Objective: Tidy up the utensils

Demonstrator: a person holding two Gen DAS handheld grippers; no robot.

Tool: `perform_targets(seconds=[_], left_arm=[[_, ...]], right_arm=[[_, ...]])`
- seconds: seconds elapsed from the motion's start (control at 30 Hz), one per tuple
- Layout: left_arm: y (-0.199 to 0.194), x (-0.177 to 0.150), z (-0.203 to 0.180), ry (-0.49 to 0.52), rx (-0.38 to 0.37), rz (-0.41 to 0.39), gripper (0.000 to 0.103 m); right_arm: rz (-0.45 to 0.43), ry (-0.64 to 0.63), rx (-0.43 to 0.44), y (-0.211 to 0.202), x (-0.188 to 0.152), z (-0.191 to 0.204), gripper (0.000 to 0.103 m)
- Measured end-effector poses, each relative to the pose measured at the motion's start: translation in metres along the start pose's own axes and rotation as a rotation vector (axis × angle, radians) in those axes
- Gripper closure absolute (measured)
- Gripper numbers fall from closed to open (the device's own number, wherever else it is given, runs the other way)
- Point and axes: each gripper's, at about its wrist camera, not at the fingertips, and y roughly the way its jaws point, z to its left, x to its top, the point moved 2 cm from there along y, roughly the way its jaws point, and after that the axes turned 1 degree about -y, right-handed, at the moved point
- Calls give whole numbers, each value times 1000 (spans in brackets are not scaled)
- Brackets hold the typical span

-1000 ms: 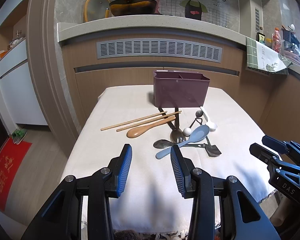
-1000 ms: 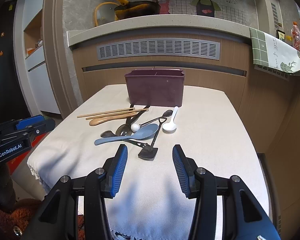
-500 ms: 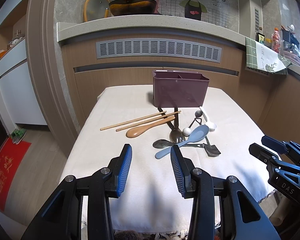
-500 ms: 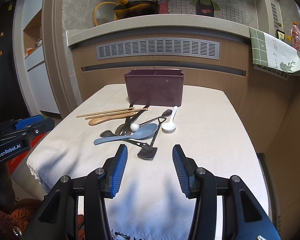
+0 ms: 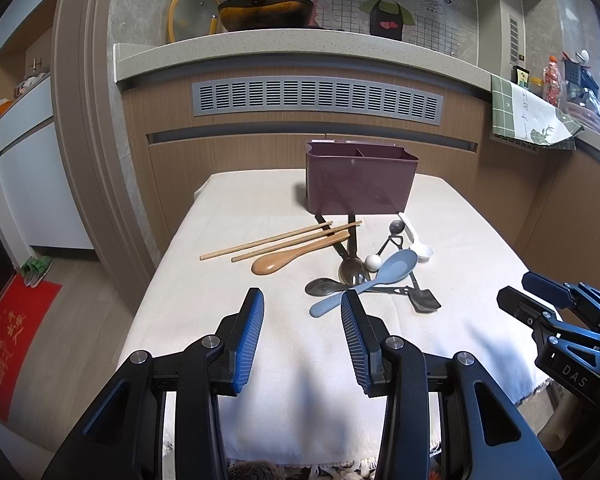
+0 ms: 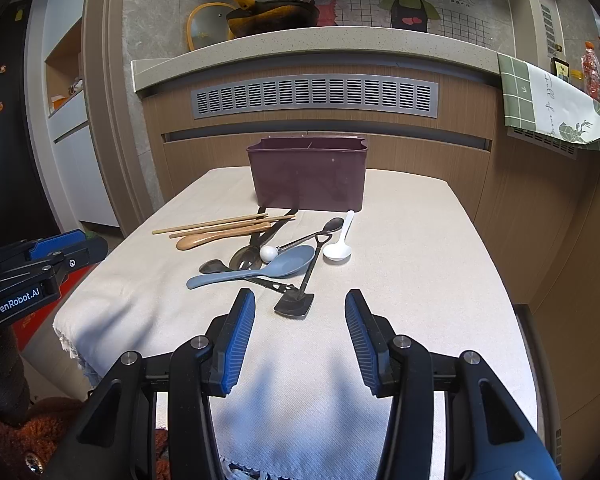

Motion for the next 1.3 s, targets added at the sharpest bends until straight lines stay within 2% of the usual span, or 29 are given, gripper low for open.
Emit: perform_targets(seconds=[1.0,1.17,1.3], left_arm=[[4,1,-4,14,-20,20,62],[26,10,1,10,-109,72,62],[56,16,0,22,-186,104,62]], right_arm=[[13,4,2,2,0,1,58],[23,3,13,10,4,-4,58],[27,7,-26,24,14,-19,58]])
